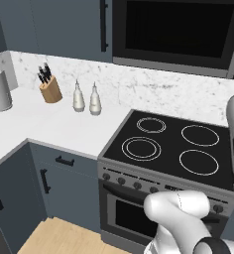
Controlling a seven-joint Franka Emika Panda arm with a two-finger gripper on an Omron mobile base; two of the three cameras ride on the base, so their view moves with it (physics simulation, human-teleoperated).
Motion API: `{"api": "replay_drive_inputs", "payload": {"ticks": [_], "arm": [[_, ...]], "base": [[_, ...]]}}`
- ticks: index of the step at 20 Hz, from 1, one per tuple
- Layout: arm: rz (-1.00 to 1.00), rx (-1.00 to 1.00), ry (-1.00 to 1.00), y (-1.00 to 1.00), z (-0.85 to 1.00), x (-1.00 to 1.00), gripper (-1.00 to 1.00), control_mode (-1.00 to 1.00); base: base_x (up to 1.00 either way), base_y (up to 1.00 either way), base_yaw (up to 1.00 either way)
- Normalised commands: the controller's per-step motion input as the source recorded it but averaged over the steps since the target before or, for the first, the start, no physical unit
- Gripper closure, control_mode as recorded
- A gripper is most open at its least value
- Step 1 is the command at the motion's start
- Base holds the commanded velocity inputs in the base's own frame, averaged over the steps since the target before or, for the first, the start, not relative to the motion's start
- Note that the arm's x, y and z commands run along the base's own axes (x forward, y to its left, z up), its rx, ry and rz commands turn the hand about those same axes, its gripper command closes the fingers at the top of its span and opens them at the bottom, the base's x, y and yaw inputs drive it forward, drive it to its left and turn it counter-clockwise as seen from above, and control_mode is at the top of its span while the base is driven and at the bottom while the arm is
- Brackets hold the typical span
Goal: Pick the broccoli from the sink and place it in the bowl. Then pick the bowl and place it in the microwave. Then close the microwave door and press the start button.
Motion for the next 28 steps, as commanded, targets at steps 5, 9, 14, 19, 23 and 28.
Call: {"api": "replay_drive_inputs", "payload": {"ticks": [5, 9, 14, 19, 23, 28], "arm": [[-0.03, 0.0, 0.0, -0.28, -0.01, 0.4, 1.0, -1.0], [-0.03, 0.0, 0.0, -0.29, 0.0, 0.43, 1.0, -1.0], [-0.02, 0.0, 0.0, -0.2, -0.03, 0.43, 1.0, -1.0], [-0.01, 0.0, 0.0, -0.2, -0.07, 0.27, 1.0, -1.0], [0.0, 0.0, 0.0, -0.31, -0.04, 0.24, 1.0, -1.0], [0.0, 0.0, 0.01, -0.12, -0.13, 0.35, 1.0, -1.0]], "base": [[0.0, 0.0, 0.0], [0.0, 0.0, 0.0], [0.0, 0.0, 0.0], [0.0, 0.0, 0.0], [0.0, 0.0, 0.0], [0.0, 0.0, 0.0]]}}
